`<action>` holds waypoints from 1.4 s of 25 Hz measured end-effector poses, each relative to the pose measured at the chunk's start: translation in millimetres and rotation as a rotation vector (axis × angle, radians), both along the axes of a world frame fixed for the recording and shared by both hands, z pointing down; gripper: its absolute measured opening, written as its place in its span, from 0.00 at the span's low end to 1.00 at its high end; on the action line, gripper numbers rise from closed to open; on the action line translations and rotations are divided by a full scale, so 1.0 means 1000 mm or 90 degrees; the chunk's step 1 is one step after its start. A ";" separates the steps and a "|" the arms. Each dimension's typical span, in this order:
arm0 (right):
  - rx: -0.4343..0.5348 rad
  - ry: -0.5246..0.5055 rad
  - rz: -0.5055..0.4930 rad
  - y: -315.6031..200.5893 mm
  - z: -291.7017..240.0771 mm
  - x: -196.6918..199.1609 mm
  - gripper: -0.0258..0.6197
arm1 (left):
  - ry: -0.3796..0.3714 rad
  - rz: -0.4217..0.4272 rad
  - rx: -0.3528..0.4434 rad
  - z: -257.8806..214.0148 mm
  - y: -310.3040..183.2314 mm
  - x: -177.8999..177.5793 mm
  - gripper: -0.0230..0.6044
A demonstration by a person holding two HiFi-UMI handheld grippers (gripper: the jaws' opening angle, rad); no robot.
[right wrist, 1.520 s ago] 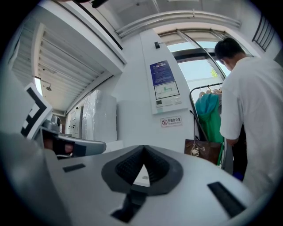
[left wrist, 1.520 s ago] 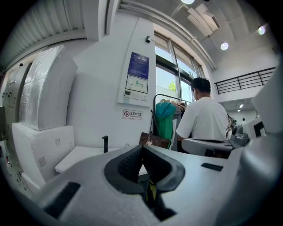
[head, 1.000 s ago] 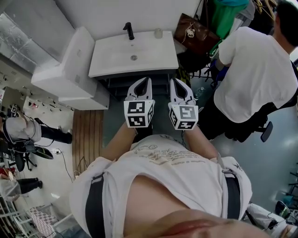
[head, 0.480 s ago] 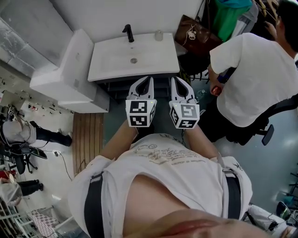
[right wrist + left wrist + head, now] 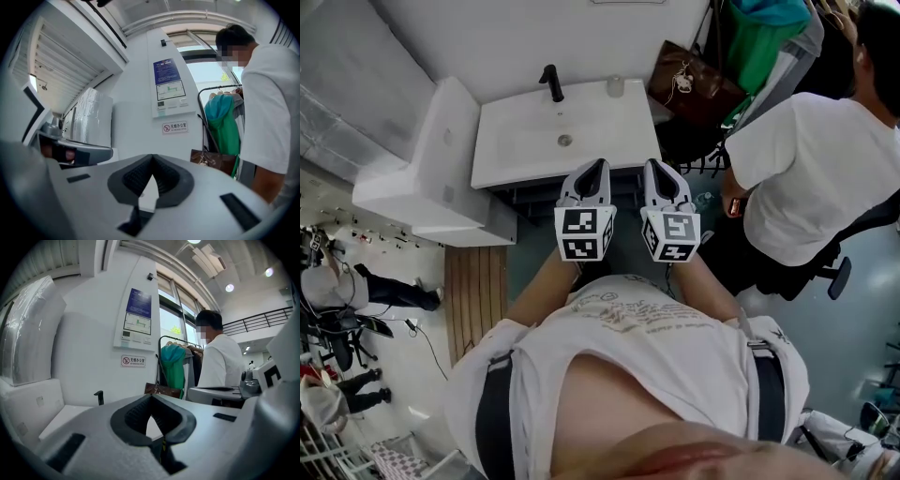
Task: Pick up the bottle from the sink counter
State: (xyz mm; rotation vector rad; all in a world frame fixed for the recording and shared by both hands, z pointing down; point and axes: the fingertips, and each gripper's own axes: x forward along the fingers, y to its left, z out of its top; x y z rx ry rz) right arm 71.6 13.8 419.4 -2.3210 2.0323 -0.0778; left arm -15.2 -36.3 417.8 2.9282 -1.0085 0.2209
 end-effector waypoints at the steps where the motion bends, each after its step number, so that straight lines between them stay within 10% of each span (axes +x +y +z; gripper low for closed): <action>1: -0.002 0.002 0.003 -0.007 0.000 0.003 0.08 | 0.004 -0.001 -0.003 0.000 -0.008 0.001 0.07; 35: -0.041 -0.032 0.065 -0.270 0.008 0.084 0.08 | -0.010 0.035 -0.084 0.017 -0.276 0.068 0.07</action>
